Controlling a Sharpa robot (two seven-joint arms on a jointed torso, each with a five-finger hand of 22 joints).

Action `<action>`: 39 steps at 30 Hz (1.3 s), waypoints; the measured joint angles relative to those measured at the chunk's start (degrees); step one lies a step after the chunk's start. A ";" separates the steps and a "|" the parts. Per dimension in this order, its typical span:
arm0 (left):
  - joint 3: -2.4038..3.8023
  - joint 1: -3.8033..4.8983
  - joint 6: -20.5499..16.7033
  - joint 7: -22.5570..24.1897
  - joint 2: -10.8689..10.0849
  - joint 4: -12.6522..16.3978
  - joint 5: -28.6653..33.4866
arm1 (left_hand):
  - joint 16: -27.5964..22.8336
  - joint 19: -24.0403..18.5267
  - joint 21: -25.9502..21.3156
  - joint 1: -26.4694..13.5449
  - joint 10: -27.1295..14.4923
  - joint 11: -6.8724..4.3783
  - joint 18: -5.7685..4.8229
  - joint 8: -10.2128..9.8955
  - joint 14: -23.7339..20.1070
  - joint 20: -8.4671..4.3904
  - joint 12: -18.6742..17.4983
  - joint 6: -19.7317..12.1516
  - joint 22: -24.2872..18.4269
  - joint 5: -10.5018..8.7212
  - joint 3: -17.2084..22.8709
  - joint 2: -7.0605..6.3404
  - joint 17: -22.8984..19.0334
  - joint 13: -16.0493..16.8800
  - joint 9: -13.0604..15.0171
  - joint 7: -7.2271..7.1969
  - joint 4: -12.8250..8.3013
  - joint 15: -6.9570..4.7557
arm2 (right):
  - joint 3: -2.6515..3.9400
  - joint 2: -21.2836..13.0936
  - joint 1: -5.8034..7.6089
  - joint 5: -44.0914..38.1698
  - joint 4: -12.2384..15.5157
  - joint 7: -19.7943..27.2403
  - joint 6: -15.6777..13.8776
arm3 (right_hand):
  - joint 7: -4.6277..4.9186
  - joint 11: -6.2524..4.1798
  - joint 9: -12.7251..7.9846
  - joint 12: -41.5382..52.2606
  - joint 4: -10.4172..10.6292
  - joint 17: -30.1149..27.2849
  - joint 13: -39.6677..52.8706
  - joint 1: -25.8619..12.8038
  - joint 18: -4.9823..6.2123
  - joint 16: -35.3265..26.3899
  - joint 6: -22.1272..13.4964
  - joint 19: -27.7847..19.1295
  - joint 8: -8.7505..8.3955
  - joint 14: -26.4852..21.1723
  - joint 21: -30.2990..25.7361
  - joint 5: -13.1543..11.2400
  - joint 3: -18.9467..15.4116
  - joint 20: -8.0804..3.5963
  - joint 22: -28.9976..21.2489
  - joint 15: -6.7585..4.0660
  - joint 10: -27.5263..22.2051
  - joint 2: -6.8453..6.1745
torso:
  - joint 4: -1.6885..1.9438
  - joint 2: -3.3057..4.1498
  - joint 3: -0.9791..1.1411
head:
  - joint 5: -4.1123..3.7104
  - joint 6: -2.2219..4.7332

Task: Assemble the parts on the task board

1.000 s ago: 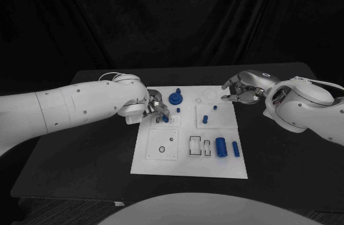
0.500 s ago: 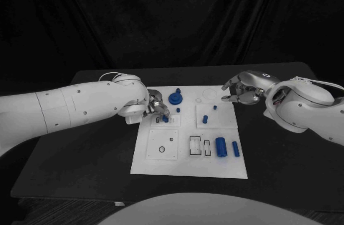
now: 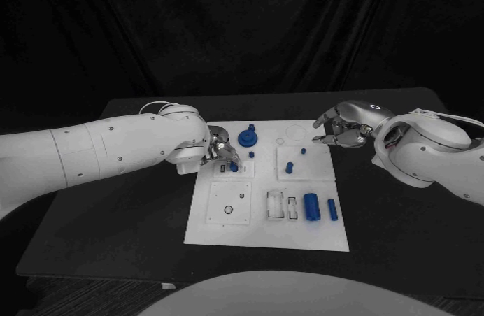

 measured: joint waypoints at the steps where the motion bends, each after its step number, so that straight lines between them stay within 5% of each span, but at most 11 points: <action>1: -0.04 -0.06 0.06 0.00 0.00 -0.01 -0.04 | 0.00 0.00 -0.17 -0.81 0.00 0.00 0.00 -0.41 0.00 0.00 0.00 -0.21 0.00 -1.63 -1.31 -0.16 0.00 0.00 -0.03 0.21 1.16 0.00 | 0.00 0.00 -0.02 0.00 -0.02 0.00 0.02 | 0.00 0.00 0.00 0.00 0.00 0.00 0.00 0.00 0.00 0.00 0.00 0.00 0.00 0.00 0.00 0.00 0.00 0.00 0.00 0.00 0.00 0.00 | 0.02 -0.01 0.00 | 0.00 0.00; 7: -0.01 -0.11 0.31 -0.02 -0.03 -0.04 -0.10 | 0.00 -0.53 -1.02 -2.59 0.01 0.43 0.00 -2.44 0.00 0.53 0.00 -0.66 0.00 -6.38 -7.55 -1.10 0.00 0.00 -0.25 0.69 5.68 0.42 | 0.00 0.02 -0.06 0.00 -0.10 -0.01 0.14 | 0.00 0.00 0.00 0.00 0.00 0.00 0.00 0.00 0.00 0.00 0.00 0.00 0.00 0.00 0.01 0.00 0.00 0.00 0.00 0.00 0.00 0.00 | 0.03 -0.03 0.00 | 0.03 0.00; 18: 0.11 -0.08 0.64 0.13 -0.03 -0.31 -0.10 | 0.00 -1.43 -1.77 -2.88 0.11 1.12 -0.01 -3.52 0.00 0.83 0.00 -1.47 0.00 -6.60 -11.73 -0.81 -0.01 0.00 0.77 1.52 8.11 0.83 | 0.02 0.04 -0.18 0.00 -0.24 -0.02 0.36 | 0.00 0.00 -0.07 -0.43 0.00 -0.07 -0.22 0.00 0.00 0.00 0.00 0.00 0.00 0.00 0.01 0.00 0.00 0.00 -0.01 0.00 0.00 0.00 | -0.04 -0.03 -0.02 | 0.12 0.00; 26: -0.02 -0.11 0.66 0.03 -0.28 -0.33 -0.20 | 0.00 -0.89 -1.77 -0.94 0.11 1.12 0.00 1.18 0.00 0.73 0.00 -0.94 0.00 -6.60 -14.50 0.20 -0.01 0.00 6.39 0.97 8.68 0.83 | 0.00 0.04 -0.33 0.00 -0.36 -0.03 0.48 | 0.00 0.00 -0.06 -0.43 0.00 -0.07 -0.22 0.00 0.00 0.00 0.00 0.00 0.00 0.00 0.01 0.00 0.00 0.00 0.04 0.00 0.00 0.00 | -0.04 -0.03 -0.01 | 0.12 0.00; 34: -0.11 -0.14 -1.27 0.59 -2.46 1.79 -0.26 | 0.00 0.21 -1.24 -0.23 0.13 0.71 0.00 3.43 0.00 0.35 0.00 -1.27 0.00 -6.60 -16.55 -0.32 -0.01 0.00 9.32 0.69 9.46 0.83 | 0.00 -0.26 -0.36 0.00 -0.31 -0.03 0.50 | 0.00 0.00 -0.11 -0.70 0.00 -0.13 -0.47 0.00 0.00 -0.24 0.00 0.00 0.00 0.00 -0.21 0.00 0.00 0.00 0.03 0.00 0.00 -0.01 | -0.04 -0.02 0.00 | 0.03 0.00; 37: -0.24 0.52 -2.74 1.10 -3.98 3.28 -0.27 | 0.00 0.46 -0.88 0.08 0.13 0.32 0.00 3.69 -0.22 0.20 0.00 -1.07 0.00 -6.60 -16.80 -0.13 -0.01 0.00 9.87 0.49 9.71 0.61 | 0.00 -0.46 -0.36 0.00 -0.25 -0.05 0.50 | 0.00 0.00 -0.11 -0.70 0.00 -0.13 -0.54 0.00 0.00 -0.24 0.00 0.00 0.00 0.00 -0.21 0.00 0.00 0.00 0.03 0.00 0.00 -0.01 | -0.04 -0.02 -0.01 | -0.07 0.00; 39: -0.24 1.79 -3.59 1.47 -4.89 4.16 -0.27 | 0.00 0.95 -0.88 0.62 0.13 0.32 -0.01 4.06 0.00 0.11 0.00 -1.07 0.00 -6.60 -17.12 -0.06 -0.01 0.00 10.20 0.49 9.71 0.39 | 0.00 -0.57 -0.37 0.00 -0.23 -0.05 0.49 | 0.00 0.00 -0.11 -0.70 0.00 -0.13 -0.55 -0.01 0.00 -0.24 0.00 0.00 0.00 0.00 -0.21 0.00 0.00 0.00 0.03 0.00 0.00 -0.01 | -0.04 -0.02 -0.01 | -0.05 0.00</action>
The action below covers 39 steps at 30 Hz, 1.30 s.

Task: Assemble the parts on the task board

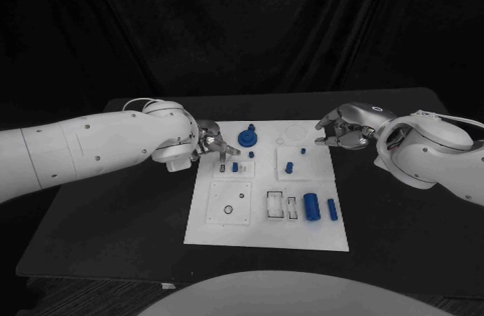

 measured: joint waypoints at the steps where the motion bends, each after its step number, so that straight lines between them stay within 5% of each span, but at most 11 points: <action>1: 0.05 0.61 -0.32 0.16 -0.34 0.31 0.00 | 0.00 0.00 0.01 0.00 0.00 0.00 0.00 0.00 0.00 0.00 0.00 0.00 0.00 0.00 -0.06 0.00 0.00 0.00 0.06 0.00 0.06 0.00 | 0.00 -0.05 0.00 0.00 0.00 0.00 0.00 | 0.00 0.00 0.00 0.00 0.00 0.00 0.00 0.00 -0.01 0.00 0.00 0.00 0.00 0.00 0.00 0.00 0.00 0.00 0.00 0.00 0.00 0.00 | 0.00 0.01 0.01 | 0.00 0.00; 7: 0.18 3.75 -1.81 0.98 -2.28 1.30 -0.04 | 0.00 0.56 0.54 0.47 -0.14 -0.14 0.00 0.49 0.00 -0.11 0.00 0.34 0.04 0.00 -0.55 0.08 0.00 0.00 0.54 -0.34 0.34 0.00 | 0.01 -0.21 0.00 0.00 0.00 -0.04 -0.01 | 0.00 0.00 -0.06 0.00 0.16 0.00 -0.07 0.00 0.00 0.00 0.00 0.00 0.00 0.00 0.00 0.00 -0.16 0.00 0.00 0.00 0.00 0.00 | 0.00 0.00 0.01 | -0.21 0.00; 14: 0.13 4.75 -1.94 1.61 -1.63 -2.88 -0.07 | 0.00 1.13 0.88 4.85 -0.04 -0.86 0.00 1.75 -0.10 -0.51 0.00 1.04 0.04 2.50 0.04 1.31 0.00 0.00 2.04 -1.03 -0.98 -0.72 | 0.01 -0.18 -0.01 0.00 -0.02 -0.05 0.00 | 0.00 0.00 -0.06 -0.12 0.17 0.00 -0.07 -0.04 0.00 0.00 0.00 0.00 0.00 0.00 0.00 0.00 -0.16 0.00 -0.01 0.00 0.00 0.03 | -0.02 0.03 0.01 | 0.09 0.00; 21: 0.12 4.68 -0.57 1.66 -0.01 -7.00 -0.10 | 0.00 1.13 0.88 5.26 -0.04 -0.86 0.00 1.75 -0.11 -0.51 0.00 0.83 0.04 2.67 0.04 1.21 0.00 0.00 2.10 -1.23 -0.98 -0.72 | 0.00 -0.18 -0.01 0.00 -0.02 -0.05 0.04 | 0.00 0.00 -0.11 -0.21 0.16 0.00 -0.13 -0.25 0.00 0.00 0.00 0.00 0.00 0.00 0.00 0.00 -0.16 0.00 -0.01 0.00 0.00 0.24 | -0.04 0.07 0.03 | -0.09 0.00; 39: 0.11 2.43 2.55 2.44 3.19 -12.33 -0.11 | 0.00 0.90 0.21 6.02 -0.03 -0.85 0.00 0.91 -0.11 -0.73 0.00 -0.53 0.03 2.67 0.04 1.51 0.00 0.00 2.22 -0.91 -0.97 -0.71 | 0.00 0.00 -0.02 0.00 -0.06 -0.03 0.18 | 0.00 0.00 -0.17 -0.41 0.16 -0.07 -0.30 -0.25 0.00 0.00 0.00 0.00 0.00 0.00 0.00 0.00 -0.16 0.00 -0.03 0.00 0.00 0.24 | -0.01 0.09 -0.12 | -0.07 0.00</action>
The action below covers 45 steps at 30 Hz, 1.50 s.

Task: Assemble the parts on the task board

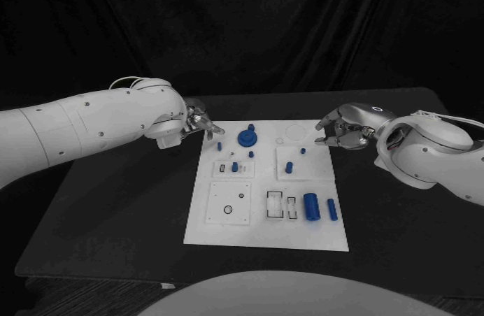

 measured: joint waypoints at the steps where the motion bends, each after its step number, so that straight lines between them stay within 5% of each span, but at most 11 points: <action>1: 0.00 -0.19 0.15 0.08 0.15 -0.29 0.00 | 0.00 -0.35 0.00 0.00 0.00 0.00 0.00 0.00 0.00 -0.07 0.00 0.00 0.00 0.00 0.00 0.00 0.00 0.00 0.00 0.00 0.00 0.00 | 0.00 0.01 0.00 0.00 0.00 0.00 0.00 | 0.00 0.00 0.00 0.00 0.00 0.00 0.00 0.00 0.00 0.00 0.00 0.00 0.00 0.00 0.00 0.00 0.00 0.00 0.00 0.00 0.00 0.00 | 0.01 -0.02 0.01 | -0.05 0.00; 14: 0.00 -1.43 1.21 0.98 1.50 -2.81 -0.01 | 0.00 -0.83 -0.48 0.22 0.00 0.01 0.01 -0.85 0.00 0.01 0.00 -0.61 -0.01 0.00 0.00 0.23 0.00 0.00 -0.31 0.20 0.00 0.01 | 0.01 0.10 0.00 0.00 -0.05 0.02 0.01 | 0.00 0.00 0.00 0.00 0.00 0.00 -0.06 0.00 0.00 0.00 0.00 0.00 0.00 0.00 0.00 0.00 0.00 0.00 -0.01 0.00 0.00 0.00 | 0.00 -0.05 0.11 | -0.23 0.00; 45: 0.00 -2.43 2.74 2.18 3.12 -4.95 -0.03 | 0.00 -2.47 -2.03 0.69 -0.05 0.67 0.00 -3.42 0.01 0.83 0.00 -1.84 -0.02 0.00 -0.33 0.25 0.00 0.00 -1.82 1.02 0.33 0.43 | 0.00 0.30 -0.17 0.00 -0.18 0.07 0.16 | -0.01 0.00 -0.04 0.01 0.00 -0.08 -0.11 0.00 0.00 0.00 0.40 0.00 0.00 0.00 0.00 0.00 0.00 0.00 0.03 0.00 0.00 0.00 | 0.03 -0.07 0.13 | -0.43 0.00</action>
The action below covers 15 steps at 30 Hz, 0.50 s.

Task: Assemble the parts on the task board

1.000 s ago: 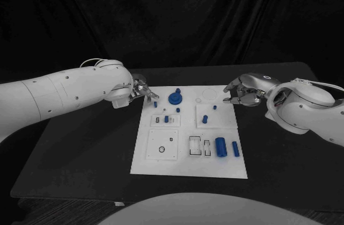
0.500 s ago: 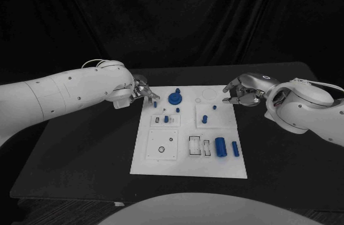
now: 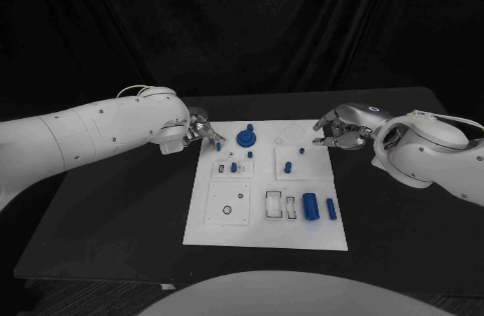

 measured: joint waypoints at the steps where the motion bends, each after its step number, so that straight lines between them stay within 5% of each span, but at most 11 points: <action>1: 0.00 -0.02 0.04 0.01 0.02 -0.03 0.00 | 0.00 0.00 0.00 0.00 0.00 0.11 0.00 -0.24 0.00 0.00 0.00 0.00 0.00 0.00 0.00 0.00 0.00 0.00 -0.08 0.00 0.00 0.00 | 0.00 0.00 -0.01 0.00 -0.01 0.00 0.01 | 0.00 0.00 0.00 0.00 0.00 0.00 0.00 0.00 0.00 0.00 0.00 0.00 0.00 0.00 0.00 0.00 0.00 0.00 0.00 0.00 0.00 0.00 | 0.00 0.00 0.00 | -0.01 0.00; 15: 0.01 -0.26 0.73 0.07 0.31 -0.47 0.00 | 0.00 -0.51 -0.86 0.67 -0.03 0.49 0.00 -2.35 0.20 0.51 0.00 -0.82 -0.01 0.00 -0.31 0.20 0.00 0.00 -1.28 0.82 -0.01 0.61 | 0.00 0.08 -0.07 0.00 -0.12 0.02 0.11 | 0.00 0.00 0.01 0.00 0.00 0.00 0.01 0.00 0.00 0.00 0.00 0.00 0.00 0.00 0.00 0.00 0.00 0.00 -0.01 0.00 0.00 0.00 | -0.04 -0.02 0.02 | -0.05 0.00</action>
